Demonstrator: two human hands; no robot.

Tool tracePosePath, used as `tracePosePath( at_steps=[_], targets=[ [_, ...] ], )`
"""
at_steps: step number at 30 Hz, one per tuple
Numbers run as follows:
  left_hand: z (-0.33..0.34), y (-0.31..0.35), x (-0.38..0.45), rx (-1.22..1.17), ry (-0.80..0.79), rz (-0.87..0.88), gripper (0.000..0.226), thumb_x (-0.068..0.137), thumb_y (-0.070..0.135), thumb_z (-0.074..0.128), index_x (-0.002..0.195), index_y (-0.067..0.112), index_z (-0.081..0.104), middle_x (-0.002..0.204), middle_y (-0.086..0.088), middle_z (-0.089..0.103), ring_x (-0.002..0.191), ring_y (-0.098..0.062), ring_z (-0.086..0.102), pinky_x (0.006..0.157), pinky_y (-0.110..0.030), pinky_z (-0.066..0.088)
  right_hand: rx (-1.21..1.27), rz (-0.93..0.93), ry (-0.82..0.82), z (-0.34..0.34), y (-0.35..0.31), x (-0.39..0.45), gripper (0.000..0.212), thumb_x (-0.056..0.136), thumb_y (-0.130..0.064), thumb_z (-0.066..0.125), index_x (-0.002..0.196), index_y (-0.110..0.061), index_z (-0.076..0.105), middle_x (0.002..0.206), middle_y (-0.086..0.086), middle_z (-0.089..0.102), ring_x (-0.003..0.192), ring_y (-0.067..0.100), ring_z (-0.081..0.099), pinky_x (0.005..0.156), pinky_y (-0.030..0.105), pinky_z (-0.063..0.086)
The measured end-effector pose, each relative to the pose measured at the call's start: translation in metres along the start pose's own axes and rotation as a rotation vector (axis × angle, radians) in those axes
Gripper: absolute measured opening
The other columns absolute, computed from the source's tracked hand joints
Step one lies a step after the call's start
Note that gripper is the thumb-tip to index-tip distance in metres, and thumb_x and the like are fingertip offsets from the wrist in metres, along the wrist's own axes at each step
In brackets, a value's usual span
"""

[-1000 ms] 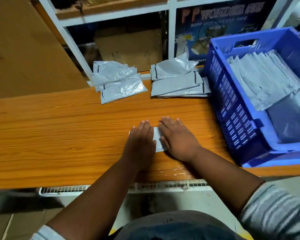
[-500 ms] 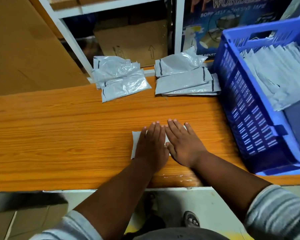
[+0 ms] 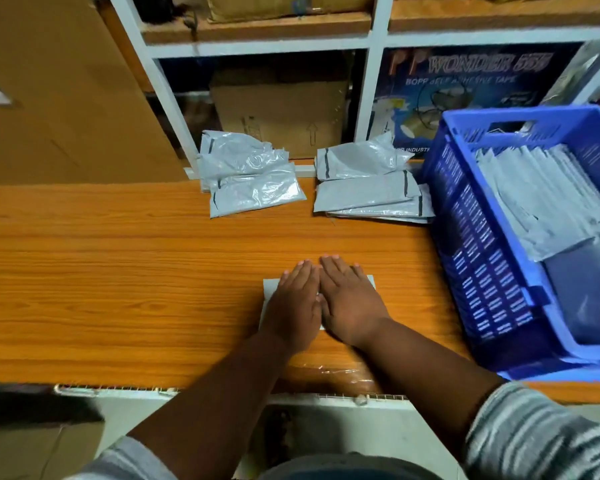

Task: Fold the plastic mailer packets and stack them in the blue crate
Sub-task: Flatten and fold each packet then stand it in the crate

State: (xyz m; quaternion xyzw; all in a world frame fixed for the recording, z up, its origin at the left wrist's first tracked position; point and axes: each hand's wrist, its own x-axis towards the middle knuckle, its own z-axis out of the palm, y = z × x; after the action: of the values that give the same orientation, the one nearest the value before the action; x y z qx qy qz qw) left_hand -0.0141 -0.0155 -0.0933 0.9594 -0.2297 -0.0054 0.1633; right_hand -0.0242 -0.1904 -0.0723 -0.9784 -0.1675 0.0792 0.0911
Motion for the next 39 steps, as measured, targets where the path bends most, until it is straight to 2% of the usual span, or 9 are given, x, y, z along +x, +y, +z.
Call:
tracePosePath(
  at_steps=[3,7,13,17,22,26,29,33,39],
  targets=[
    [-0.001,-0.005,-0.005,0.276,0.003,-0.016,0.068,0.096,0.033,0.062,0.157,0.006,0.049,0.165,-0.018,0.044,0.156,-0.037,0.038,0.129,-0.057,0.026,-0.058,-0.006,-0.012,0.020,-0.004,-0.003,0.069,0.111,-0.054,0.013,0.172,-0.024,0.001,0.180,0.001,-0.006,0.165,0.021,-0.012,0.130,0.062,-0.003],
    [-0.001,-0.016,-0.019,0.418,-0.016,0.034,0.069,0.103,0.039,0.038,0.164,0.006,0.034,0.171,-0.019,0.031,0.160,-0.038,0.025,0.128,-0.062,0.019,-0.116,0.015,-0.020,0.023,-0.003,-0.001,0.074,0.108,-0.066,0.005,0.171,-0.028,0.005,0.180,-0.002,-0.006,0.165,0.025,-0.013,0.119,0.077,-0.009],
    [0.006,-0.029,-0.022,0.325,0.036,0.083,0.067,0.108,0.038,0.038,0.167,0.008,0.032,0.177,-0.016,0.021,0.164,-0.034,0.017,0.128,-0.062,0.021,-0.097,0.019,0.015,0.030,-0.004,-0.001,0.072,0.108,-0.068,0.005,0.171,-0.033,0.006,0.180,-0.003,-0.006,0.165,0.026,-0.013,0.117,0.081,-0.008],
    [0.016,-0.040,-0.022,0.234,0.092,0.129,0.067,0.105,0.033,0.045,0.165,0.005,0.036,0.174,-0.019,0.026,0.163,-0.037,0.022,0.127,-0.061,0.025,-0.111,0.025,-0.007,0.031,-0.004,0.000,0.071,0.108,-0.067,0.007,0.171,-0.033,0.004,0.180,-0.003,-0.008,0.165,0.026,-0.014,0.117,0.081,-0.007],
    [0.010,-0.049,-0.022,0.188,-0.028,0.151,0.076,0.102,0.040,0.038,0.169,0.007,0.025,0.178,-0.015,0.012,0.166,-0.031,0.008,0.129,-0.060,0.020,-0.110,0.019,-0.055,0.026,-0.003,0.001,0.072,0.107,-0.066,0.007,0.171,-0.033,-0.004,0.178,-0.003,-0.017,0.163,0.026,-0.023,0.119,0.077,-0.008],
    [-0.007,-0.039,-0.041,0.040,0.087,0.057,0.071,0.105,0.037,0.040,0.167,0.005,0.028,0.178,-0.018,0.012,0.165,-0.036,0.009,0.127,-0.068,0.020,-0.040,0.031,-0.112,0.015,-0.004,0.000,0.071,0.108,-0.066,0.007,0.170,-0.034,-0.006,0.178,-0.003,-0.020,0.161,0.025,-0.028,0.120,0.073,-0.016],
    [-0.012,-0.024,-0.072,0.091,0.129,0.076,0.082,0.098,0.038,0.045,0.169,0.004,0.022,0.178,-0.021,0.006,0.165,-0.042,0.004,0.128,-0.070,0.011,-0.030,0.054,-0.024,0.005,-0.010,-0.003,0.070,0.111,-0.060,0.014,0.171,-0.028,0.000,0.179,0.008,-0.009,0.163,0.032,-0.020,0.122,0.073,-0.013],
    [-0.005,-0.030,-0.087,0.230,-0.002,0.111,0.089,0.092,0.043,0.045,0.169,0.005,0.021,0.178,-0.019,0.006,0.165,-0.039,0.008,0.122,-0.071,0.023,-0.139,-0.089,0.005,0.012,-0.030,-0.025,0.072,0.109,-0.056,0.021,0.172,-0.023,0.007,0.179,0.013,-0.005,0.164,0.035,-0.012,0.122,0.076,-0.004],
    [0.005,-0.034,-0.083,0.285,-0.038,0.080,0.089,0.093,0.038,0.057,0.169,0.006,0.023,0.178,-0.018,0.013,0.165,-0.037,0.010,0.125,-0.066,0.024,-0.093,-0.033,-0.149,0.033,-0.033,-0.038,0.079,0.104,-0.071,0.009,0.166,-0.035,-0.024,0.173,-0.002,-0.032,0.159,0.030,-0.032,0.124,0.069,-0.012]
  ],
)
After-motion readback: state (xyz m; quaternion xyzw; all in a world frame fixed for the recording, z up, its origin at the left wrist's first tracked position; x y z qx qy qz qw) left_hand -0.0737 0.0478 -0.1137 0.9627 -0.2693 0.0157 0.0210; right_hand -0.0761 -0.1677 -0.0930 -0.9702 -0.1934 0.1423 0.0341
